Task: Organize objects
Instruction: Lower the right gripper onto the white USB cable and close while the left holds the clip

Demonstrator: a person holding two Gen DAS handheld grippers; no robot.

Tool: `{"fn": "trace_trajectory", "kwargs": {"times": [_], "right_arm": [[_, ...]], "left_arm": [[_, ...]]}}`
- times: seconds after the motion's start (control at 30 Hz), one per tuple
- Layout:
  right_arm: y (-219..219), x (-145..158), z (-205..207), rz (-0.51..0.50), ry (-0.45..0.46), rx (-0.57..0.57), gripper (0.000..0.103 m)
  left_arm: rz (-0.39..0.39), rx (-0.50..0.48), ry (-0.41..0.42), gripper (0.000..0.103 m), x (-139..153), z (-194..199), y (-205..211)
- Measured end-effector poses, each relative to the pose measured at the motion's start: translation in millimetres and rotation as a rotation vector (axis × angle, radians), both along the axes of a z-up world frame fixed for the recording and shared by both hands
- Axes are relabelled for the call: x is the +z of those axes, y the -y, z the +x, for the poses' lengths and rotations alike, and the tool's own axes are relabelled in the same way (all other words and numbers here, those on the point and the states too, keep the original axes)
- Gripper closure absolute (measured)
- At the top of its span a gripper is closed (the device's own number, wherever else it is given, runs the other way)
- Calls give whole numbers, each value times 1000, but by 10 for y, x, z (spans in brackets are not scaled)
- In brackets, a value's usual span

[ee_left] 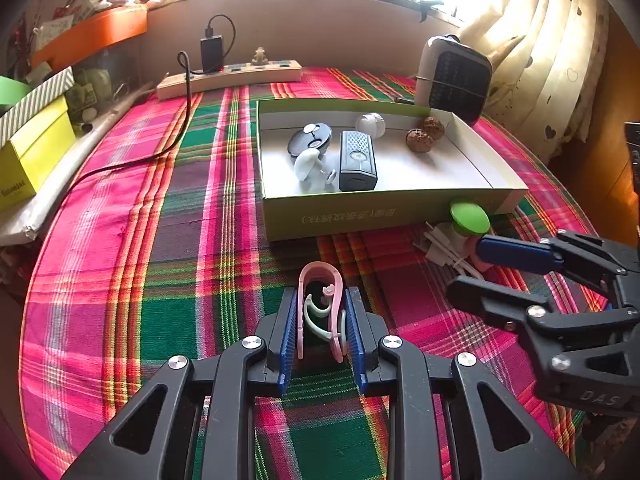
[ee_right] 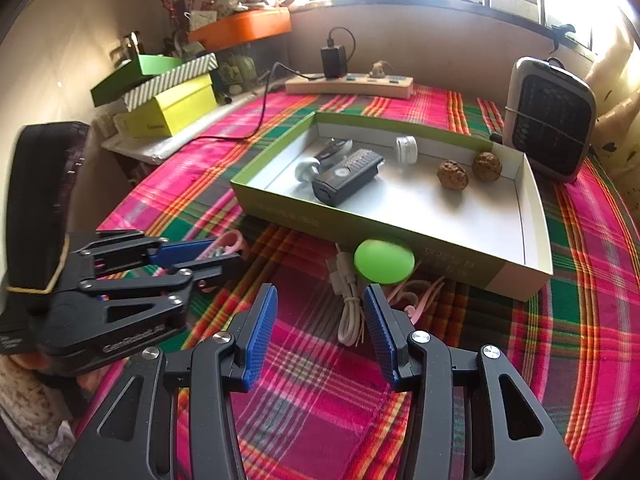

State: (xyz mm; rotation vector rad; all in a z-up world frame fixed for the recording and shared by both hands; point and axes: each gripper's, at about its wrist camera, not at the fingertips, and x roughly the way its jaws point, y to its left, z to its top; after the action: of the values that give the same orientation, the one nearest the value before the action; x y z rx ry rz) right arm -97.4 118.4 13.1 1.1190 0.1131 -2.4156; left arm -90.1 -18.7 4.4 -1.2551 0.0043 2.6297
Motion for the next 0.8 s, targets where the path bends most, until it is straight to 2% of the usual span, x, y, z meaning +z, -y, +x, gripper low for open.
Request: {"fn": "trace_trajectory", "kwargs": {"times": [0.8], "right_arm": [[208, -126, -123, 40, 36, 53, 57]], "left_arm": [[-32, 30, -11, 81, -4, 16, 116]]}}
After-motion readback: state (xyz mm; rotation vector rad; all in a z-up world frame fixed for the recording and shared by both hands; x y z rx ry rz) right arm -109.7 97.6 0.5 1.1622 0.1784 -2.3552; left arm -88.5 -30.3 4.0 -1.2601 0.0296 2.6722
